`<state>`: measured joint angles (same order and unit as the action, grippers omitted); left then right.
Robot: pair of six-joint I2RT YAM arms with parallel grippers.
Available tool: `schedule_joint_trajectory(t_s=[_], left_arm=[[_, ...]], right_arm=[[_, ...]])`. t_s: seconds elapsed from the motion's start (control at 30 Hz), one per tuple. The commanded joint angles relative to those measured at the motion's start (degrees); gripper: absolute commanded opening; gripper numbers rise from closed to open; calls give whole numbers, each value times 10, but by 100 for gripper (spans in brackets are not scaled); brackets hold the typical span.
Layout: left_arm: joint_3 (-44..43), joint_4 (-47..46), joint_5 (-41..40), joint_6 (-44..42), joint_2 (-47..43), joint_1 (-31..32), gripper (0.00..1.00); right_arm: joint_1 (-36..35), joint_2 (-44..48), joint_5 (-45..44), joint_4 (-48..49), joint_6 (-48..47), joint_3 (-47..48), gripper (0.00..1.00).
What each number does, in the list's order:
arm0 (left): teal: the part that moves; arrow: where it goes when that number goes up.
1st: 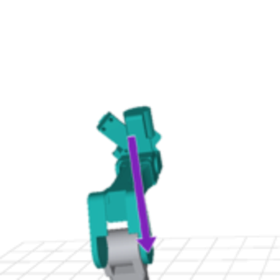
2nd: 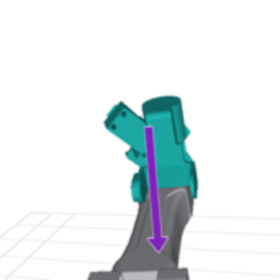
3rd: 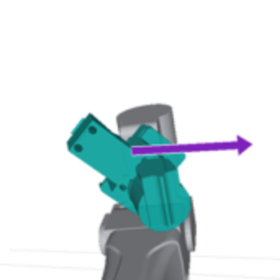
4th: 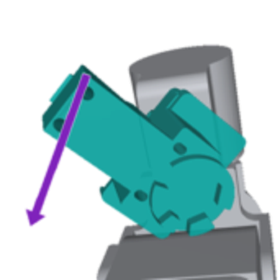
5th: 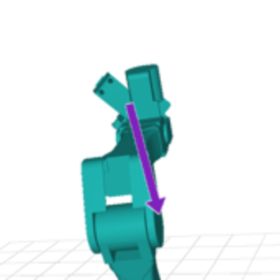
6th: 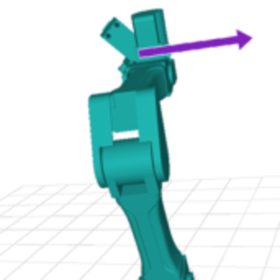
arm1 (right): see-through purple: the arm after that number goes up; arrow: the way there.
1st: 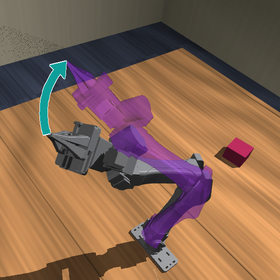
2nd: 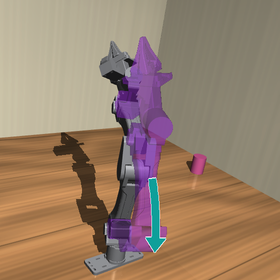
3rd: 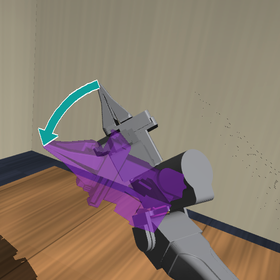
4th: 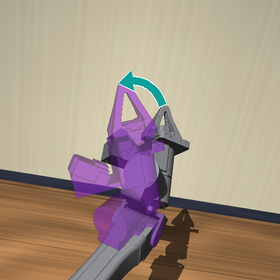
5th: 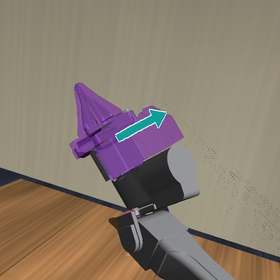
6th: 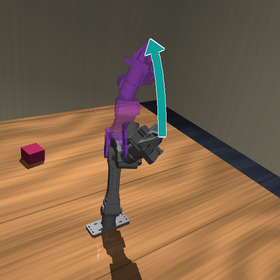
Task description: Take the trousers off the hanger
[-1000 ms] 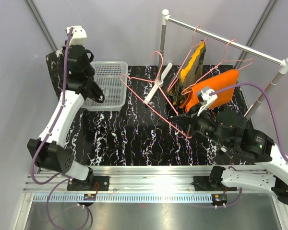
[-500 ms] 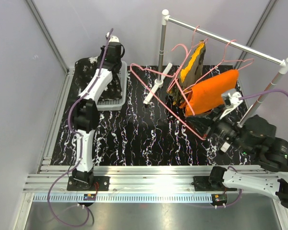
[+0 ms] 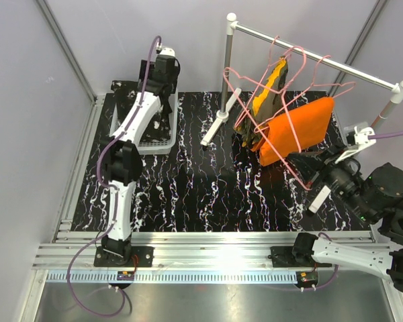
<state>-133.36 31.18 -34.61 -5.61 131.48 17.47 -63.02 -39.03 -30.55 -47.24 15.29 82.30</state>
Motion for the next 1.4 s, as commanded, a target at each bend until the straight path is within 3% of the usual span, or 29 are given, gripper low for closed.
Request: schedule_joint_trajectory(t_s=[0.0, 0.1, 0.23, 0.5, 0.73, 0.9, 1.1, 1.3, 1.37], left_arm=[[33, -14, 79, 38, -134, -9, 99], [97, -37, 135, 95, -194, -30, 99], [116, -10, 152, 171, -187, -68, 99], [-36, 106, 221, 214, 8, -119, 93], [-51, 149, 286, 269, 128, -154, 95], [-94, 186, 354, 271, 186, -167, 96], [-73, 174, 391, 291, 97, -168, 99], [-53, 189, 412, 312, -63, -168, 99], [-3, 184, 416, 313, -137, -164, 99]], right_arm=[[1, 2, -85, -28, -26, 49, 0], [2, 15, -119, -51, -33, 67, 0], [2, 29, -172, -107, -33, 101, 0], [2, 68, -232, -205, -3, 117, 0], [1, 93, -353, -275, 54, 86, 0], [2, 96, -372, -328, 93, 80, 0], [2, 78, -397, -326, 98, 57, 0], [2, 57, -453, -337, 123, 74, 0], [2, 37, -453, -347, 125, 85, 0]])
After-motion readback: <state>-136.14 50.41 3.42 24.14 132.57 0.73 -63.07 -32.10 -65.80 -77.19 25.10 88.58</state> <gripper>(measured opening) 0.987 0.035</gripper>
